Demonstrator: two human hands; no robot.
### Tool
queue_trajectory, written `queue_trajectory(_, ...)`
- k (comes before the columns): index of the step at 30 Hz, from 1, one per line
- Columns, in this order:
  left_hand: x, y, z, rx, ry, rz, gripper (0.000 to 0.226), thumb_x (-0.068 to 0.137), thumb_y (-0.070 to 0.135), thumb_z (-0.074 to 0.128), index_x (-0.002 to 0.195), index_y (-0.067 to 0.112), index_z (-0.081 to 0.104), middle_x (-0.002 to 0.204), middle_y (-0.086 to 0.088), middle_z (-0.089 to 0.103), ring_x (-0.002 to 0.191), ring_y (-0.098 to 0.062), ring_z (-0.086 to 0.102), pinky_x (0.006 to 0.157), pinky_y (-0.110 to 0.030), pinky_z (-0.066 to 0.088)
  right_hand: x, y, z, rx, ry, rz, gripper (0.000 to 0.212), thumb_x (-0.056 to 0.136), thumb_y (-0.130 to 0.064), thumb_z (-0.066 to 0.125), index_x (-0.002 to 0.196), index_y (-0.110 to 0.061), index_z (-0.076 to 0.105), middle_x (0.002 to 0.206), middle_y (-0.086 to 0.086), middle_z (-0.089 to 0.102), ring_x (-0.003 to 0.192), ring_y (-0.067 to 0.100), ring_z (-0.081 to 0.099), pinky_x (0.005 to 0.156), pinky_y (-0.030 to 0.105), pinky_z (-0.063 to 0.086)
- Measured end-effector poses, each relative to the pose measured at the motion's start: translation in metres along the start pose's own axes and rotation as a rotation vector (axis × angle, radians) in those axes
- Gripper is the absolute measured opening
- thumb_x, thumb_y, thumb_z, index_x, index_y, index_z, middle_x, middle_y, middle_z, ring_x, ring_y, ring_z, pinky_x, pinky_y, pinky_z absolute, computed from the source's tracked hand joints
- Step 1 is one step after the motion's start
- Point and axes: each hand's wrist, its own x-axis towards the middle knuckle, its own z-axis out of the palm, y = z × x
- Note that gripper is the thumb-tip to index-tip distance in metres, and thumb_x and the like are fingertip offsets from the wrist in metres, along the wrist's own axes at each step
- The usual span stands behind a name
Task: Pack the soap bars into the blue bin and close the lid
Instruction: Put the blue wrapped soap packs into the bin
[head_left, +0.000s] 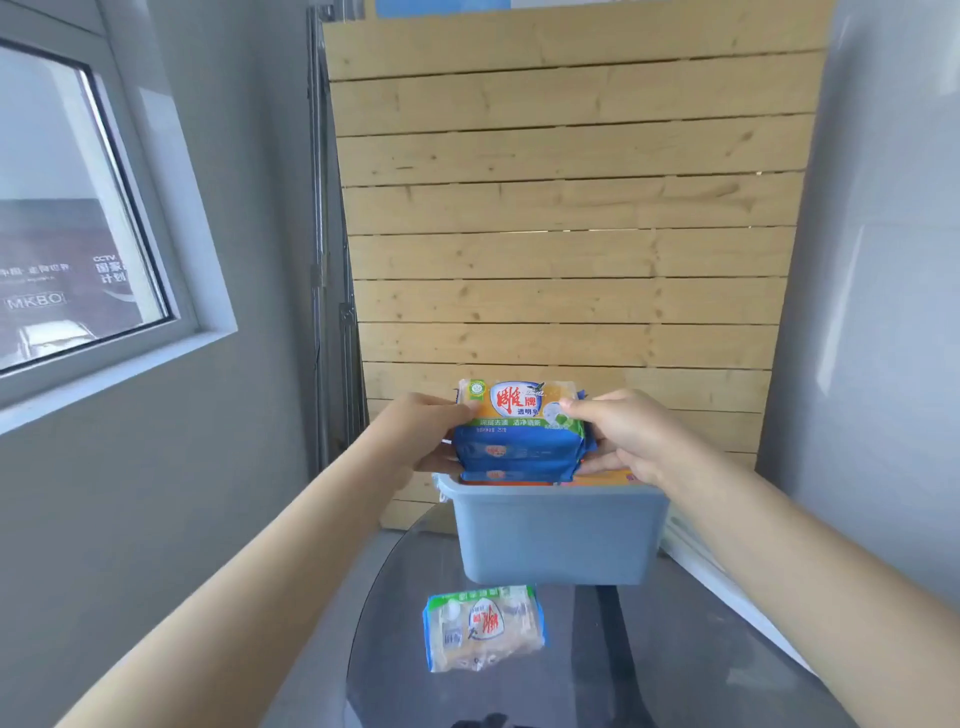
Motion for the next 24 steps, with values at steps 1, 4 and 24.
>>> queue_trajectory(1,0.011,0.004,-0.001,0.038,0.002,-0.017,0.019,0.087,0.025,0.064,0.089,0.007,0.067,0.083,-0.01,0.072,0.058,-0.02,0.072,0.055,-0.029,0.061,0.011,-0.001,0.002,0.01,-0.01,0.031,0.015,0.092,-0.017,0.054,0.094,-0.002,0.06,0.086,0.016,0.063,0.07,0.029,0.062,0.061,0.039,0.056)
queue_trajectory(4,0.04,0.009,0.003,0.209,0.013,-0.081,0.033,0.087,0.031,0.063,0.1,0.001,0.065,0.093,-0.015,0.072,0.072,-0.028,0.073,0.068,-0.036,0.061,0.042,0.007,0.007,0.04,-0.06,0.144,0.013,0.095,-0.013,0.049,0.101,-0.005,0.056,0.102,0.019,0.062,0.082,0.032,0.061,0.065,0.047,0.054)
queue_trajectory(24,0.113,-0.012,0.033,1.184,-0.338,-0.161,0.025,0.087,0.031,0.06,0.069,0.015,0.053,0.071,-0.003,0.063,0.049,-0.008,0.051,0.048,-0.019,0.041,0.112,0.029,0.015,-0.854,-0.2,0.215,0.023,0.085,-0.02,0.064,0.07,-0.006,0.054,0.055,0.005,0.062,0.048,0.015,0.059,0.069,0.027,0.055)
